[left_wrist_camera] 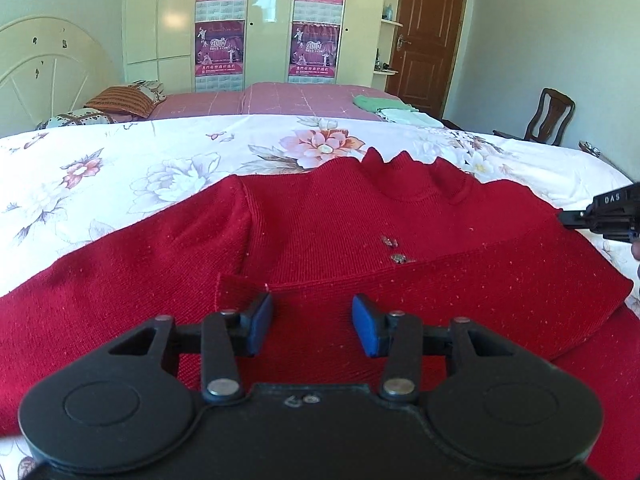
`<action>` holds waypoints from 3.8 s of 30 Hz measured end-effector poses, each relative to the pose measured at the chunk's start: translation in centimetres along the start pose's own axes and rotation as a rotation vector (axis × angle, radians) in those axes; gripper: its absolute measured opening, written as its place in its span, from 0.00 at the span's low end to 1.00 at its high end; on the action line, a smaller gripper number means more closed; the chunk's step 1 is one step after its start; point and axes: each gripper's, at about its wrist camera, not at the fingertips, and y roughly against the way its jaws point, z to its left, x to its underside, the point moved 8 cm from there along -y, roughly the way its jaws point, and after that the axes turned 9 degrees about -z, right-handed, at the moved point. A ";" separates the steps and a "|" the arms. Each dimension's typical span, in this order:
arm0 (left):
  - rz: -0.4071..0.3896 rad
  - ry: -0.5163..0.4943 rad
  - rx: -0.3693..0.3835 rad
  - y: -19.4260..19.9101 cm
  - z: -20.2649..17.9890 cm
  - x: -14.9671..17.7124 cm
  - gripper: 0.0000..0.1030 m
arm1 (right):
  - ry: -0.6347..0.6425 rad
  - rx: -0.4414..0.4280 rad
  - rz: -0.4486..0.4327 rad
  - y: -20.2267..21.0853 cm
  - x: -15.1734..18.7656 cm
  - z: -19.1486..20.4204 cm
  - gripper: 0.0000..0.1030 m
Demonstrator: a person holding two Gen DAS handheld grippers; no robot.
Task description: Fold small clothes
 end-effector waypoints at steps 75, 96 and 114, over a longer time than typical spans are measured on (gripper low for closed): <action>-0.305 1.077 -0.426 19.1 33.6 10.6 0.04 | 0.085 0.104 0.037 8.6 10.5 13.4 0.36; -0.027 0.184 0.138 5.9 -6.3 -0.7 0.04 | -0.003 0.035 0.018 10.6 7.9 9.4 0.36; -0.019 -0.036 0.169 6.7 -9.8 1.4 0.40 | -0.256 -0.189 0.101 10.0 7.8 8.4 0.74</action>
